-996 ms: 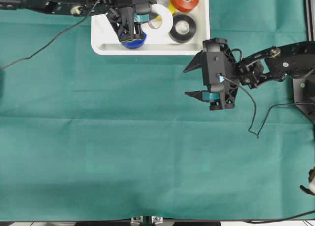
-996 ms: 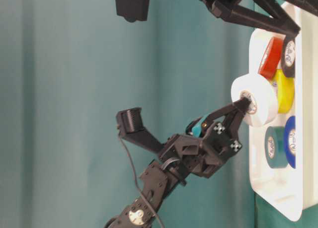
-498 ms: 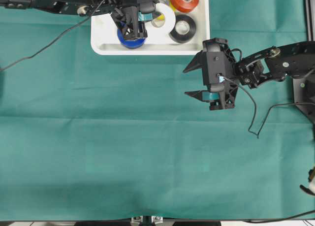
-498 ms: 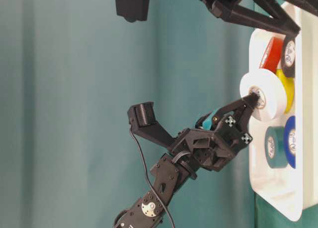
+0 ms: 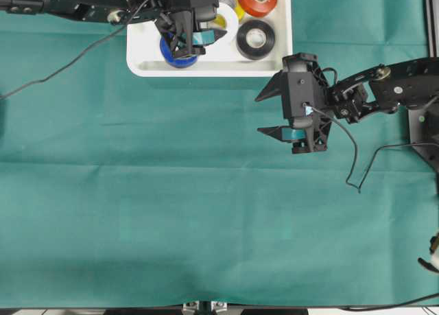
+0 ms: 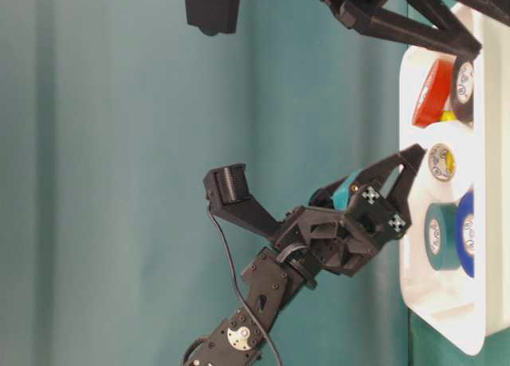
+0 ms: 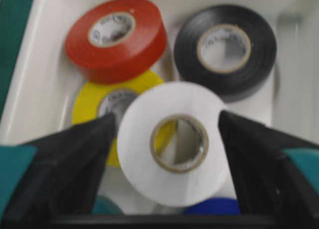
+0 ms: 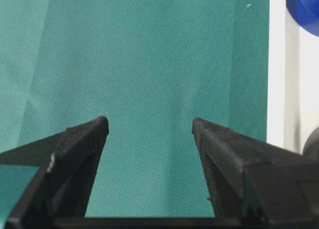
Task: Put the tape alternately from left to right into the white case.
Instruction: 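Withdraw the left gripper from the tray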
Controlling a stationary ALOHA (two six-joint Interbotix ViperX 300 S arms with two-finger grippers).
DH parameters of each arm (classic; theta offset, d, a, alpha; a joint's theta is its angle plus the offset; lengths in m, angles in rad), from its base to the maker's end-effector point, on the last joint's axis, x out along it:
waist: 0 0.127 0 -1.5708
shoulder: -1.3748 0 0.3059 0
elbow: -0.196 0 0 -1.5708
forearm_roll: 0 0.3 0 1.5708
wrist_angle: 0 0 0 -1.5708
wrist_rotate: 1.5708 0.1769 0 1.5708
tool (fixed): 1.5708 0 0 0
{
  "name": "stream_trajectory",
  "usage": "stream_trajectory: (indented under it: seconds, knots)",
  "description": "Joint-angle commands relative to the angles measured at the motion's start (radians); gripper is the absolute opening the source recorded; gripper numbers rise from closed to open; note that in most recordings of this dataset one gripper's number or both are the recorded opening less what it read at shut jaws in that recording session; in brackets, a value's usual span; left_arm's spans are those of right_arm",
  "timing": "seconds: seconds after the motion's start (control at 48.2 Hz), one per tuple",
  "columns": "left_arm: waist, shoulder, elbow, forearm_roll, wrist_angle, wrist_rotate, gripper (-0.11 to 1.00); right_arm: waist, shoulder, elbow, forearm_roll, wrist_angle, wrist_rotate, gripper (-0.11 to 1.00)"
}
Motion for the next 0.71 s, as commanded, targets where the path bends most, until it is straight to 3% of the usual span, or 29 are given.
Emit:
stream_trajectory:
  seconds: [0.0,0.685]
  knots:
    - [-0.002,-0.048,-0.005,0.002,-0.009,0.000,0.89,0.002,-0.008,-0.021,0.003,-0.008,0.002,0.75]
    - [-0.049,-0.137,0.091,0.000,-0.005,-0.008,0.89,0.002,-0.008,-0.023,0.003,-0.008,0.002,0.75]
